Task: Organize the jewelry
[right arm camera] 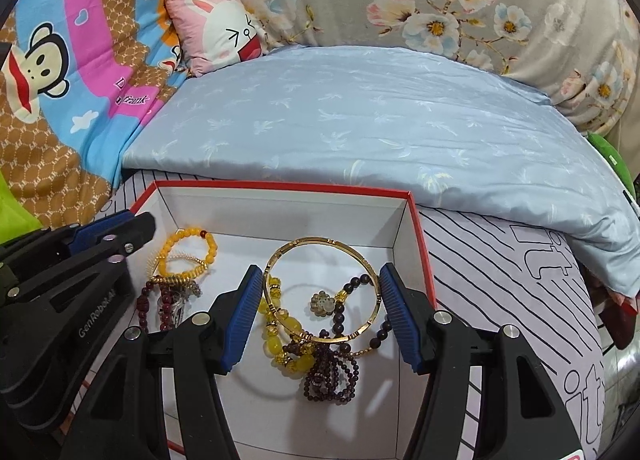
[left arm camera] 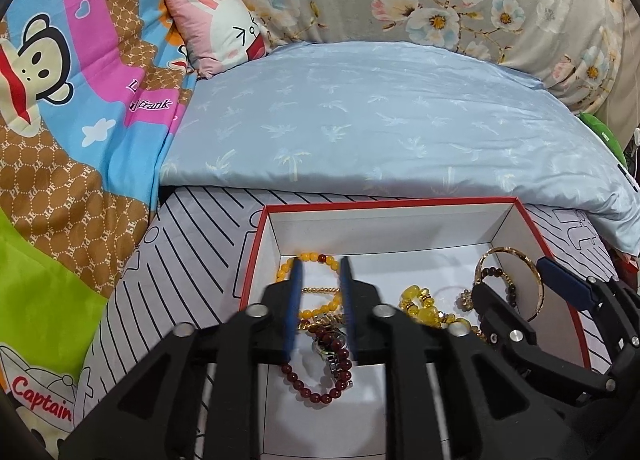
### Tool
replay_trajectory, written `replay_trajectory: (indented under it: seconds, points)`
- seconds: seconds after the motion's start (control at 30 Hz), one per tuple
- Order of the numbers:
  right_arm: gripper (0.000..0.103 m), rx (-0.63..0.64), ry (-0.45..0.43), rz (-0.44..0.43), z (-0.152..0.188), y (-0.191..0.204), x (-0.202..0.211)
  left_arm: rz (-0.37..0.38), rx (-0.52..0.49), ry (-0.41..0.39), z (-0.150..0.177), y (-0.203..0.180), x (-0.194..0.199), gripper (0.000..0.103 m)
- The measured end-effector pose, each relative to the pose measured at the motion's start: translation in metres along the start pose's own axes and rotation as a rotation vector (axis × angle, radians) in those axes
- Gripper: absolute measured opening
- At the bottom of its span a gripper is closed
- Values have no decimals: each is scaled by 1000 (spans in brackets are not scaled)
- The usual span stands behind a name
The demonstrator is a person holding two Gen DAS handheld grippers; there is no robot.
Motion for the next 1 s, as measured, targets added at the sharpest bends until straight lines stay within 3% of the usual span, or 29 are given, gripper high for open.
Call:
replay_trajectory:
  seconds: [0.2, 1.0]
  points:
    - [63, 6, -10, 8, 1, 2, 3, -9, -5, -22, 0, -1, 8, 34]
    - [70, -32, -38, 10, 2, -10, 42, -17, -2, -33, 8, -2, 41, 35]
Point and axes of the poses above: each gripper's, at about its wrist camera, not at the fingertips, and x roughly against the way its jaws point, y to its left, z to its underside, the point moved 3 cm from there along -x, roughly the way its jaws point, and after that the axes turned 14 degrees about -x, right-handed, at the moved point
